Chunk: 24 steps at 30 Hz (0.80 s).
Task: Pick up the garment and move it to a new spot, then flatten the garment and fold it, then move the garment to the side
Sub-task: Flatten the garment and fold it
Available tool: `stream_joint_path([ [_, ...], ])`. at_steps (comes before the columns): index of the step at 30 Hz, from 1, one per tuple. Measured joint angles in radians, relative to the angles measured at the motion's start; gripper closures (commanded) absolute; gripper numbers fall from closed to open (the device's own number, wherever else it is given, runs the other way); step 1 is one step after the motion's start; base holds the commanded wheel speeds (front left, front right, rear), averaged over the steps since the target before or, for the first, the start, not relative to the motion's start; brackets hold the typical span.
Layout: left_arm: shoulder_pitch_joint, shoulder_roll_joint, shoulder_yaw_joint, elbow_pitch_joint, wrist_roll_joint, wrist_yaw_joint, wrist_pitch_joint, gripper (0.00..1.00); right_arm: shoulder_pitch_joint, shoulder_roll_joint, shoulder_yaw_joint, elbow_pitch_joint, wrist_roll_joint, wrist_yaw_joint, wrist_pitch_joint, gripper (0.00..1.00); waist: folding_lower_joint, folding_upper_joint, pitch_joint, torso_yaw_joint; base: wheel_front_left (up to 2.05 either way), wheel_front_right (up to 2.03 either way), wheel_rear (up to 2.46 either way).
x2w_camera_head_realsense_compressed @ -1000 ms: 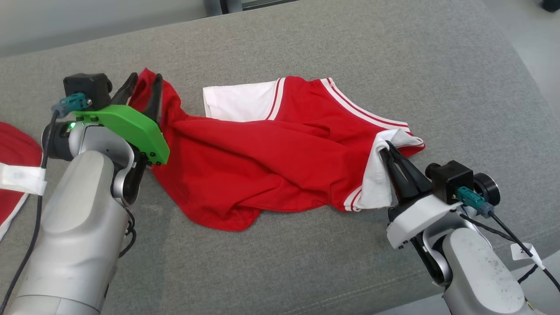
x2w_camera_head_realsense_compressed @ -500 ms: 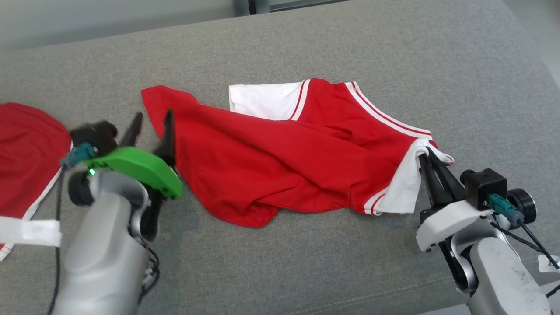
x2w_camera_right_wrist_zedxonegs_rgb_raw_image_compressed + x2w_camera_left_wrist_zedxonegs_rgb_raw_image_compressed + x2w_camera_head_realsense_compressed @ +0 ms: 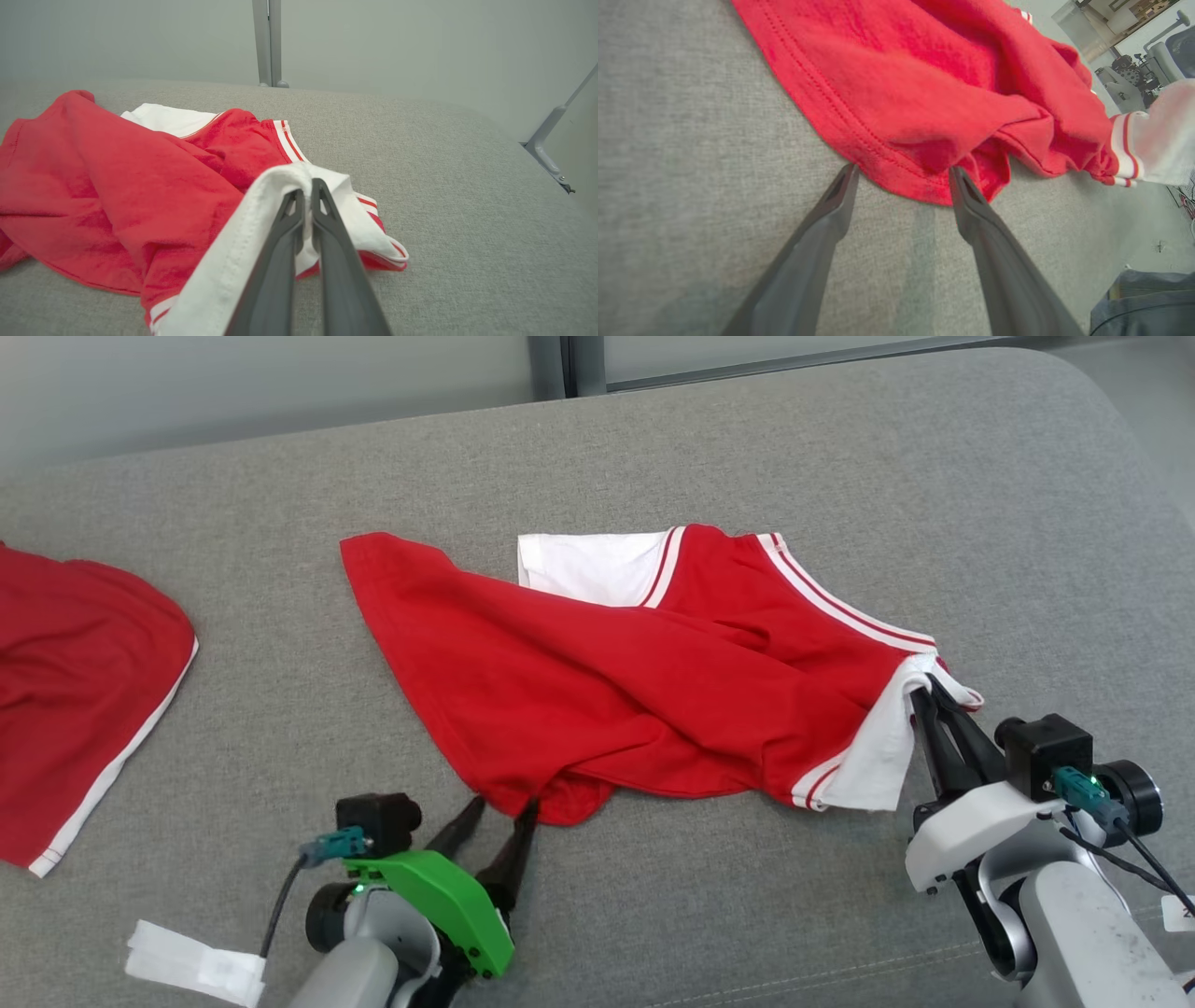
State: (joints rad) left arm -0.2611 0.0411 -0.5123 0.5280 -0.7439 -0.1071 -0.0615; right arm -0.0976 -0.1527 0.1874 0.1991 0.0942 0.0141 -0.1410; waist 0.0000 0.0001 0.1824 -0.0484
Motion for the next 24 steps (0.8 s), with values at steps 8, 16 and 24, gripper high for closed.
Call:
stream_joint_path([
  [8,0.023,0.002,-0.121,-0.109,0.017,-0.003,0.053,0.0,0.005,0.001,0.015,-0.014,0.0,0.002,0.012,1.0,0.0,0.0,0.007,-0.004,0.0,0.0,0.0],
  [16,0.026,0.006,-0.135,-0.163,0.064,0.006,0.064,0.0,0.004,0.015,0.015,-0.025,0.004,0.002,0.012,1.0,0.0,0.0,0.025,-0.032,0.0,0.0,0.0],
  [24,0.023,0.017,-0.138,-0.169,0.107,0.047,0.088,0.0,0.004,0.023,0.007,-0.029,0.014,0.001,0.011,1.0,0.0,0.0,0.044,-0.048,0.0,0.0,0.0],
])
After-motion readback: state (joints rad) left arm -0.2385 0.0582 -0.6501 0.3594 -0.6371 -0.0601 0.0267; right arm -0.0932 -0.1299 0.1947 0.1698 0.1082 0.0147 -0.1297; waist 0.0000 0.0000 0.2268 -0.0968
